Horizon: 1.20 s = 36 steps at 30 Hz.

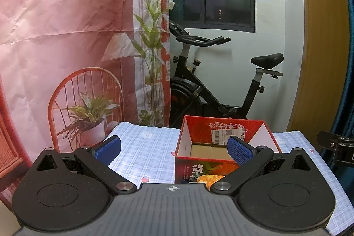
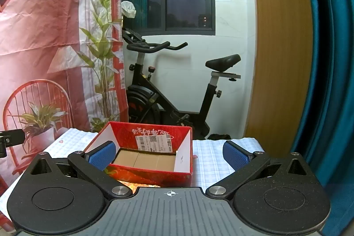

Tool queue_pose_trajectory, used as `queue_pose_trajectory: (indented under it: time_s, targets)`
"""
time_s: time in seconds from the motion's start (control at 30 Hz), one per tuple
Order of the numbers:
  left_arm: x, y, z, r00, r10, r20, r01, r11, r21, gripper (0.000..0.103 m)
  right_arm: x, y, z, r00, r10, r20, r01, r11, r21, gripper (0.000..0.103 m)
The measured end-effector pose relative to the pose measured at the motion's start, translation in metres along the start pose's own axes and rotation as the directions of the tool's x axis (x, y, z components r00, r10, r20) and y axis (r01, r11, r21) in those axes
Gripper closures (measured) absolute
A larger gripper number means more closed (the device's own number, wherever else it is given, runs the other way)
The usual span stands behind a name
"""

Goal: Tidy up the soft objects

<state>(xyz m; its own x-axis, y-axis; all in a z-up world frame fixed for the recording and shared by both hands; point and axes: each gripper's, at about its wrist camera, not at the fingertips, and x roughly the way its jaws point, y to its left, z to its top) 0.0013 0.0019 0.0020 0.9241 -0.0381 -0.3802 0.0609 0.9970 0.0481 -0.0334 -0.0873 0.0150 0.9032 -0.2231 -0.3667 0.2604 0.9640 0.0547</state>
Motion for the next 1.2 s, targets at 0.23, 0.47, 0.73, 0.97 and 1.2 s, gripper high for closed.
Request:
queue_pose_trajectory:
  time_s: [0.23,0.47,0.73,0.97,1.2]
  targets:
    - [0.0006,0.0005,0.0008,1.0,-0.001,0.001,0.001,1.0,0.001,0.0,0.0006,-0.0004,-0.0003,1.0,0.0,0.002,0.0,1.0,0.002,0.0]
    - [0.001,0.0007,0.0015,1.0,-0.002,0.002,0.002,1.0,0.0,0.0,0.0015,-0.0008,-0.0005,1.0,0.0,0.003,0.0,1.0,0.001,0.0]
    - [0.0007,0.0004,0.0011,1.0,-0.005,0.003,0.005,1.0,0.004,0.0,0.0013,-0.001,-0.0005,1.0,-0.001,0.002,0.001,1.0,0.001,0.0]
    - [-0.0004,-0.0001,0.001,1.0,-0.006,0.004,0.006,1.0,0.004,0.0,0.0013,-0.0011,-0.0005,1.0,0.0,0.002,0.0,1.0,0.001,0.0]
    - [-0.001,-0.0003,0.0007,1.0,-0.005,0.004,0.005,1.0,0.004,0.0,0.0008,-0.001,-0.0005,1.0,-0.001,0.002,0.001,1.0,0.001,0.0]
